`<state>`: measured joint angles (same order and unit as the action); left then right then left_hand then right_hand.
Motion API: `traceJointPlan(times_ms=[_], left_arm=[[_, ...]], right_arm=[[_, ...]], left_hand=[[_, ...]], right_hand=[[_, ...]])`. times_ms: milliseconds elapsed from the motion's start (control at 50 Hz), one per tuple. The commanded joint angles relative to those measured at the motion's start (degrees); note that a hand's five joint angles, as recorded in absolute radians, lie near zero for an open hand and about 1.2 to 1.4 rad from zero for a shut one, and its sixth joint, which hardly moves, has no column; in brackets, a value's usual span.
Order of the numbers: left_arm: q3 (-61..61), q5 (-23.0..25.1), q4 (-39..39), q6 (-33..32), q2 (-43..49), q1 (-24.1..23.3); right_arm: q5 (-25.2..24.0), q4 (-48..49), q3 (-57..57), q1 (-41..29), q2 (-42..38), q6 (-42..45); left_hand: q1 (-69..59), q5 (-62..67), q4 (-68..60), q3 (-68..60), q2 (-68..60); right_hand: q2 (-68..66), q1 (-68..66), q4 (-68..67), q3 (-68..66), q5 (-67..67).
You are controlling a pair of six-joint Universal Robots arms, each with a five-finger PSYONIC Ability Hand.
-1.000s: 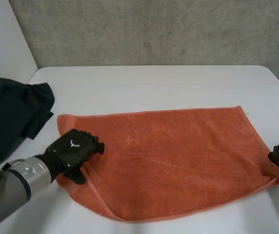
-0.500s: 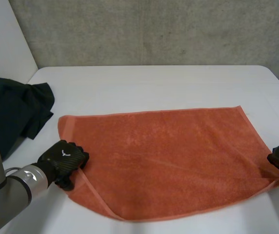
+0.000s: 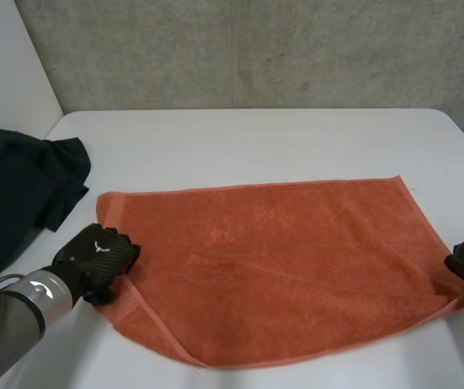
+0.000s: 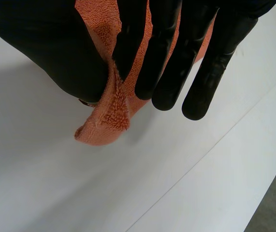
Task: Fold the laundry.
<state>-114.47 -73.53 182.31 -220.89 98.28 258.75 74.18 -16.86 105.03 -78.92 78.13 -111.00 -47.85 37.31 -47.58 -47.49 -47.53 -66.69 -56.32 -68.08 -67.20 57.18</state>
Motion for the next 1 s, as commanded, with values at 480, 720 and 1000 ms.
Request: traceJointPlan(times_ms=[480, 720, 1000], left_arm=[[6.35, -3.11, -4.41, 3.43, -19.32, 5.44], [14.62, -3.29, -6.97, 14.25, -30.52, 6.68], [15.23, -3.64, -6.00, 14.25, -4.88, 6.50]], right_arm=[[-0.17, -3.43, -8.17, 0.96, 10.27, -3.07], [-10.19, -13.90, -21.70, 2.99, 20.57, -9.14], [-3.97, -13.73, -28.55, -3.42, -3.32, -9.67]], left_hand=[[-32.15, 32.69, -32.42, -32.51, -32.47], [-32.15, 32.69, -32.42, -32.51, -32.47], [-32.15, 32.69, -32.42, -32.51, -32.47]], right_hand=[[-13.31, -23.68, -11.92, -12.80, 12.82], [-13.31, -23.68, -11.92, -12.80, 12.82], [-13.31, -23.68, -11.92, -12.80, 12.82]])
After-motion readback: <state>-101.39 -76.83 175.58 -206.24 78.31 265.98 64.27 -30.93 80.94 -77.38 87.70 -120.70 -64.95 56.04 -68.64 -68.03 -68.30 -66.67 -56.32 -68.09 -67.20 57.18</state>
